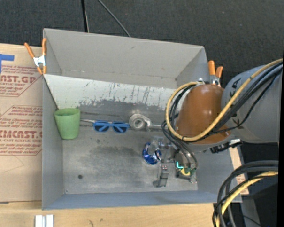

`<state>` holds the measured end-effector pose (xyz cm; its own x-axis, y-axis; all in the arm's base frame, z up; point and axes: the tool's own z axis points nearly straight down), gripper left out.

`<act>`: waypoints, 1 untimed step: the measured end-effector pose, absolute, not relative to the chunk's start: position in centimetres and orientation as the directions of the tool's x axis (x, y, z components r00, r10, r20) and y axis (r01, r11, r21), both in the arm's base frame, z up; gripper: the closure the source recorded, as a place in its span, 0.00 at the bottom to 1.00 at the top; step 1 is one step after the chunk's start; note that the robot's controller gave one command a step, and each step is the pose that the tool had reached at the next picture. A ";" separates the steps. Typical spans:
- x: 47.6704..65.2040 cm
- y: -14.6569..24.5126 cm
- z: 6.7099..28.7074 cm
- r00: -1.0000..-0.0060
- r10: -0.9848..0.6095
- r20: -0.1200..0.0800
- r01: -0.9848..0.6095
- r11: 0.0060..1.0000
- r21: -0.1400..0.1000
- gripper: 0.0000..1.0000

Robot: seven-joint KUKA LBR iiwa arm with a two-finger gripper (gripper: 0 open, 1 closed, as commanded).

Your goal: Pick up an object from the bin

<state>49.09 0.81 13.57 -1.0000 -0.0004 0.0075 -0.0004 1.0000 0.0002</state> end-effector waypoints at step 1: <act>52.6 -5.8 8.0 -1.000 -0.025 -0.005 -0.025 1.000 -0.001 0.00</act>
Offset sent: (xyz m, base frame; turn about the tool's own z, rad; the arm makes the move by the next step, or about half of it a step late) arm 0.0336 -0.0636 -0.0532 -0.0289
